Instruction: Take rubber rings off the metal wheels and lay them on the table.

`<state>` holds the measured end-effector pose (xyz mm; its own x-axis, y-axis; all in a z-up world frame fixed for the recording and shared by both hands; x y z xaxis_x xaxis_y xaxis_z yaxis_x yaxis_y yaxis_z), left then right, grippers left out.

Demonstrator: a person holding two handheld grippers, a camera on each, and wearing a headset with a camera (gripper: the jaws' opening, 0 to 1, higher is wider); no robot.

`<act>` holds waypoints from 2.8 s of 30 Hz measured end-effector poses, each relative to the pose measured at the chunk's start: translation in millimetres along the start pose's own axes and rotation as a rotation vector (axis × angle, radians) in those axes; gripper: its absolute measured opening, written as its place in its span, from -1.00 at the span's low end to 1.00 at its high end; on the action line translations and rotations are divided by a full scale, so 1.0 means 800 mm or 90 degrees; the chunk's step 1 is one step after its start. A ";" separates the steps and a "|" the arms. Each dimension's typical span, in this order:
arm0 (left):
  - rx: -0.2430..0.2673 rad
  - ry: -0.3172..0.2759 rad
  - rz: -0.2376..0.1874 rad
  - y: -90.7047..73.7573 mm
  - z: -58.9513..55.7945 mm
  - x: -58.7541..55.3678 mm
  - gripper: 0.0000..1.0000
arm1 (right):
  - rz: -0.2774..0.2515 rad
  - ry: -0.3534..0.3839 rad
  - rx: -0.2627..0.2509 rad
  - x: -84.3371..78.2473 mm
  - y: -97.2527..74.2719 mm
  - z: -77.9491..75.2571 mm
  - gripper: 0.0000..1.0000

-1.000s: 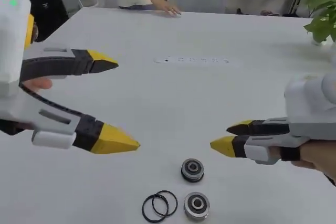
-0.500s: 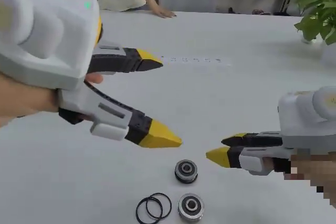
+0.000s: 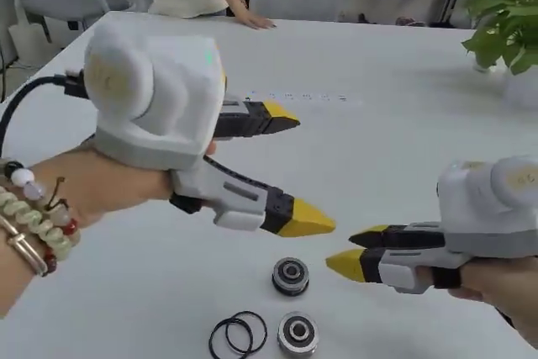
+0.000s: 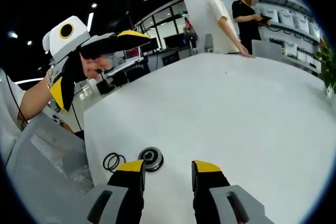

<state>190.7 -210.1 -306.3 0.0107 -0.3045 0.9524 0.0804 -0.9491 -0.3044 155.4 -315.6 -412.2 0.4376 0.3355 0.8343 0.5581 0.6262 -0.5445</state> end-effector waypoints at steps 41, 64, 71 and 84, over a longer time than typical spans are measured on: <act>0.012 -0.109 0.147 0.034 -0.009 -0.152 -0.59 | 0.050 -0.071 0.044 -0.027 0.042 0.028 -0.50; 0.006 -0.114 0.157 0.038 -0.013 -0.158 -0.85 | 0.058 -0.127 0.053 -0.027 0.056 0.036 -0.60; 0.009 -0.116 0.155 0.038 -0.014 -0.158 -0.85 | 0.056 -0.134 0.055 -0.027 0.057 0.037 -0.62; 0.012 -0.120 0.148 0.036 -0.013 -0.158 -0.85 | 0.058 -0.137 0.054 -0.026 0.052 0.034 -0.83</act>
<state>181.2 -200.0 -436.0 0.2155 -0.4918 0.8436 0.0725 -0.8535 -0.5161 150.0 -277.7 -449.8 0.3171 0.5298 0.7866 0.4582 0.6406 -0.6162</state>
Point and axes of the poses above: the centre of the closed fingertips' face, and the gripper's own axes: y roughly forward along the fingers, z roughly to its left, x roughly out of its top, the point moved 5 cm from there along -y, roughly backward along the fingers, and after that the axes turned 11 degrees about -y, right-handed, at the moved point
